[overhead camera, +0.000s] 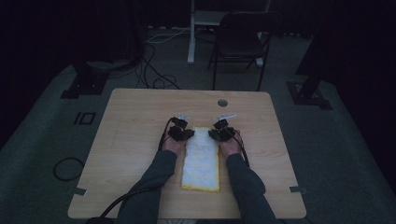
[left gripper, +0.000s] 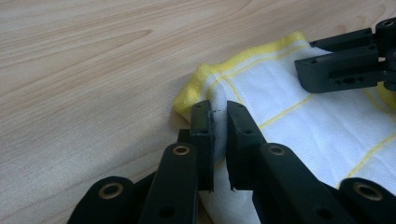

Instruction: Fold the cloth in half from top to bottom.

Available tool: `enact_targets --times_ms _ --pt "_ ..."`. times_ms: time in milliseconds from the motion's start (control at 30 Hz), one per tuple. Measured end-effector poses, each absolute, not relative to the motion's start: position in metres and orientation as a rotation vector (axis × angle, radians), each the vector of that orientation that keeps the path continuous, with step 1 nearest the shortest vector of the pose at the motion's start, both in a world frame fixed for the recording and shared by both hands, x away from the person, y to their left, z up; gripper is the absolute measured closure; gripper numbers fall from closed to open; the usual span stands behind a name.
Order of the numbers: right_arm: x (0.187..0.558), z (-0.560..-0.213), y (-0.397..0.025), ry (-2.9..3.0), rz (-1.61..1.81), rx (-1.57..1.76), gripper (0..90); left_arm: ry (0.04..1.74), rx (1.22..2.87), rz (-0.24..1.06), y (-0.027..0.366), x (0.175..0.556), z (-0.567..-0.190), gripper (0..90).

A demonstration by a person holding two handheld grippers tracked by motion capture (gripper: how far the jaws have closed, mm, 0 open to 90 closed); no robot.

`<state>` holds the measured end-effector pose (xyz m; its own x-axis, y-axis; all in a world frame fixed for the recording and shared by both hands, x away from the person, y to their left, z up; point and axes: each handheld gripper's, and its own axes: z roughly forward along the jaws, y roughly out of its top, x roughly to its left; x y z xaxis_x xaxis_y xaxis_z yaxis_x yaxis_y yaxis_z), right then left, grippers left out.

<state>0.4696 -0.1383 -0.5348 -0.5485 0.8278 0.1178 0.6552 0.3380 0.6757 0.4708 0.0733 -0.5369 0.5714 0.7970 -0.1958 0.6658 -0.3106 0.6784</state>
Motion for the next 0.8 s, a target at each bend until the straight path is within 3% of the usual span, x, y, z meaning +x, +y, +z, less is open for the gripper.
enact_targets --times_ms 800 --pt "0.4711 -0.5333 -0.143 2.332 1.049 1.344 85.1 1.181 2.047 0.209 0.074 0.474 -0.5339 86.1"
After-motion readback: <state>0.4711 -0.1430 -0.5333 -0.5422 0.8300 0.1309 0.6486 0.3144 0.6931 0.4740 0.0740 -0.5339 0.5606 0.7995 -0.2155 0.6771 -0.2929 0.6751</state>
